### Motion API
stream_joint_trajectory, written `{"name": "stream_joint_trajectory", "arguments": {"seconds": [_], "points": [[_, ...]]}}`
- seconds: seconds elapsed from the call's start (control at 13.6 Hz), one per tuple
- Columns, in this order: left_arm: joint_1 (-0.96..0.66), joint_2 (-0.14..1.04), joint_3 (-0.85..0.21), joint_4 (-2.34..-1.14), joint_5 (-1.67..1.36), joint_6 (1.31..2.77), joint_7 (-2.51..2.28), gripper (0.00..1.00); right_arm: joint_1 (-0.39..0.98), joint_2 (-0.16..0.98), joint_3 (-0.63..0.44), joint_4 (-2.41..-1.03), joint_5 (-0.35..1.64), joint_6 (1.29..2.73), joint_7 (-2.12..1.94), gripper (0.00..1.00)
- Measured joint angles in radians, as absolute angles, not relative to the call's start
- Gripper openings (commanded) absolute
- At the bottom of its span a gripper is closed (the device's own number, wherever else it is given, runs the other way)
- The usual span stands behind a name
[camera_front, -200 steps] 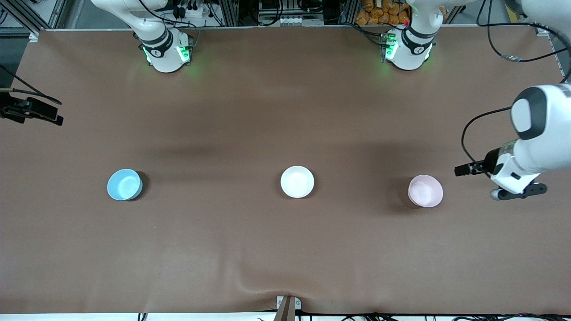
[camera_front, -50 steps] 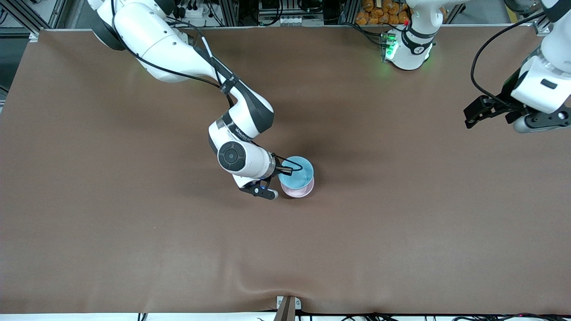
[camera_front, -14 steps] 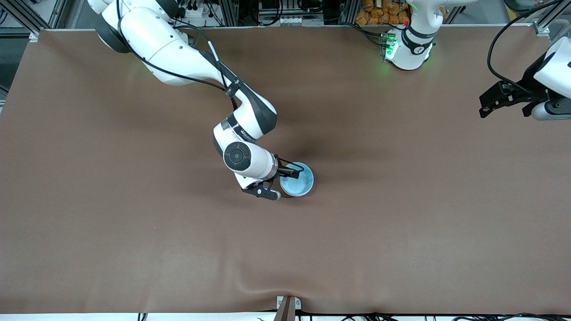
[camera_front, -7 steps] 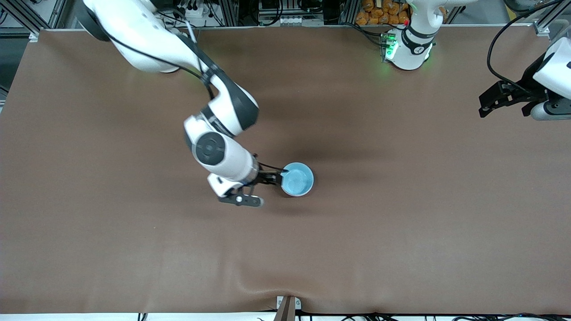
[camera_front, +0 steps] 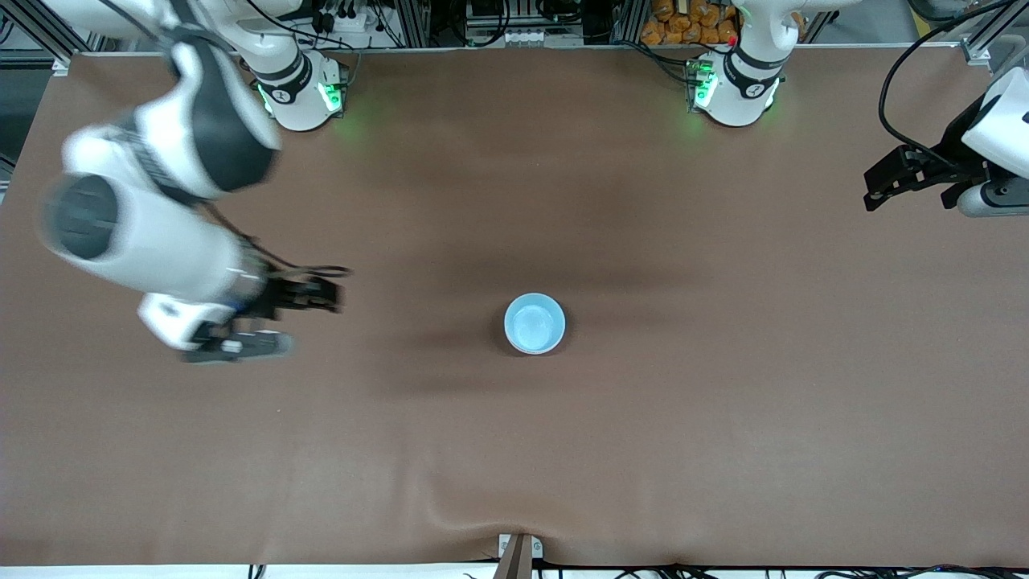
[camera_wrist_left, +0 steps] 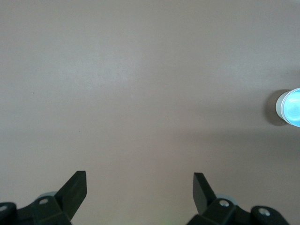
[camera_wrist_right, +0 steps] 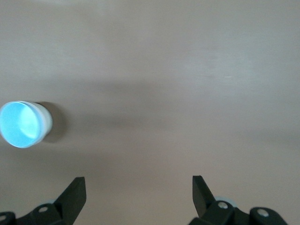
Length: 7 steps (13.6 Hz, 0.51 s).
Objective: Stack pink and blue bowls on white bowl
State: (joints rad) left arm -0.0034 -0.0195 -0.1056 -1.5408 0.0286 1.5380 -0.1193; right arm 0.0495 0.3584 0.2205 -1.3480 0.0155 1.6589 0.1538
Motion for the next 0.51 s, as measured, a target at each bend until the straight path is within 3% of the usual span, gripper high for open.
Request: {"name": "stream_joint_trajectory", "arguments": {"seconds": [0.29, 0.51], "points": [[-0.004, -0.02, -0.106, -1.541, 0.029, 1.534, -0.119, 1.0, 0.038, 0.192, 0.008, -1.42, 0.016, 1.544, -0.041, 1.0], [-0.004, -0.02, -0.106, -1.54, 0.029, 1.524, -0.118, 1.0, 0.037, 0.103, -0.08, -1.427, 0.016, 1.458, -0.069, 1.0]]}}
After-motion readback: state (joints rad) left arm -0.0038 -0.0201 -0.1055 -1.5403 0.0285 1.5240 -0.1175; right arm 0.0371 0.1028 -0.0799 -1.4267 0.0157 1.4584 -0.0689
